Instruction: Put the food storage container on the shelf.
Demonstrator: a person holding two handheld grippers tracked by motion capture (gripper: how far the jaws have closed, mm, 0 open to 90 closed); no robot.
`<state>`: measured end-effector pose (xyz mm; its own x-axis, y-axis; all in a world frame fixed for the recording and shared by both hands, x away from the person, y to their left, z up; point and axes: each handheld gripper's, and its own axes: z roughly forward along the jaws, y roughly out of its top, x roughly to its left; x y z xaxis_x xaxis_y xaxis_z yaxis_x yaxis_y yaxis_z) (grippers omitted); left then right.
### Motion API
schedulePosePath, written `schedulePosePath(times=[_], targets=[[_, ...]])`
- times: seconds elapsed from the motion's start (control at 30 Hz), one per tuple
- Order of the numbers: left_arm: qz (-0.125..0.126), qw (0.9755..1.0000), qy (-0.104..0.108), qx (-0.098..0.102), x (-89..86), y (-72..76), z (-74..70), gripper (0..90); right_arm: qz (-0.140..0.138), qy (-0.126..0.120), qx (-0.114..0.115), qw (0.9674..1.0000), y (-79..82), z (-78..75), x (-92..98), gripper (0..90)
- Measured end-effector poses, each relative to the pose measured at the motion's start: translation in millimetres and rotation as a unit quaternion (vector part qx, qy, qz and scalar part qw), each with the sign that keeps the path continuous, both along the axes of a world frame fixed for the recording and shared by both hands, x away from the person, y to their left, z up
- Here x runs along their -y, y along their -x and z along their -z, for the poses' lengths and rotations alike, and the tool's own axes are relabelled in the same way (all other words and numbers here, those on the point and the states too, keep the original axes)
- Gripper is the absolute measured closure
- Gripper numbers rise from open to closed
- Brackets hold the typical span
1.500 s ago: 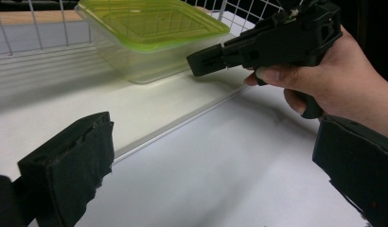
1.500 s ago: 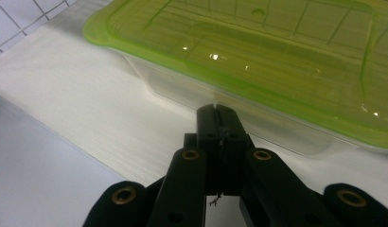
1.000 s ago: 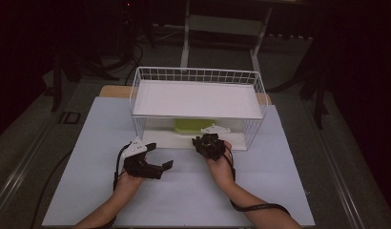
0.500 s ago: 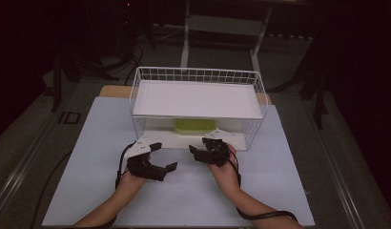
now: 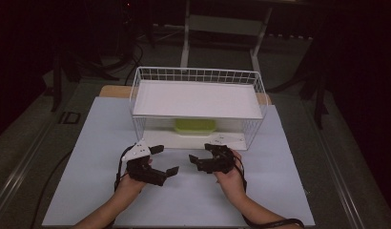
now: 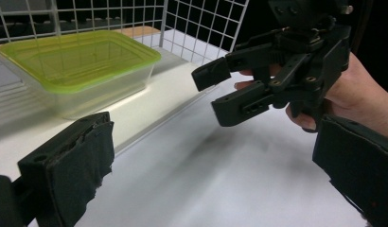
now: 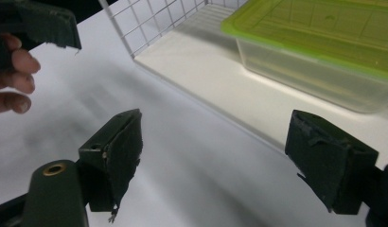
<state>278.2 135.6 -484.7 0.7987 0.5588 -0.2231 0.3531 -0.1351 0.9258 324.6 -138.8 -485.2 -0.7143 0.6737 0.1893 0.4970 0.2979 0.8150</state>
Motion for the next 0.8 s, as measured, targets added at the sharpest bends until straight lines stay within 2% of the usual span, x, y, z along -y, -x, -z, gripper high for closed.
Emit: schedulePosePath(times=[0.33,0.53,0.67,0.8], targets=[[0.018,0.9998,0.002,-0.005,-8.1,18.2,-2.1,0.4,-0.018,0.001,0.004,0.9998,24.8,-5.0,12.5,21.5],[0.018,0.9998,0.004,-0.004,-15.6,29.7,-2.2,0.4,-0.03,-0.002,0.01,0.9995,39.1,-6.7,20.7,21.8],[0.02,0.9998,-0.001,-0.01,-19.2,35.9,0.7,0.4,-0.04,0.004,0.015,0.9991,47.4,-7.5,27.3,21.9],[0.021,0.9996,-0.01,-0.014,-21.9,40.7,2.2,0.4,-0.045,0.0,0.026,0.9986,53.0,-7.8,34.3,21.9]])
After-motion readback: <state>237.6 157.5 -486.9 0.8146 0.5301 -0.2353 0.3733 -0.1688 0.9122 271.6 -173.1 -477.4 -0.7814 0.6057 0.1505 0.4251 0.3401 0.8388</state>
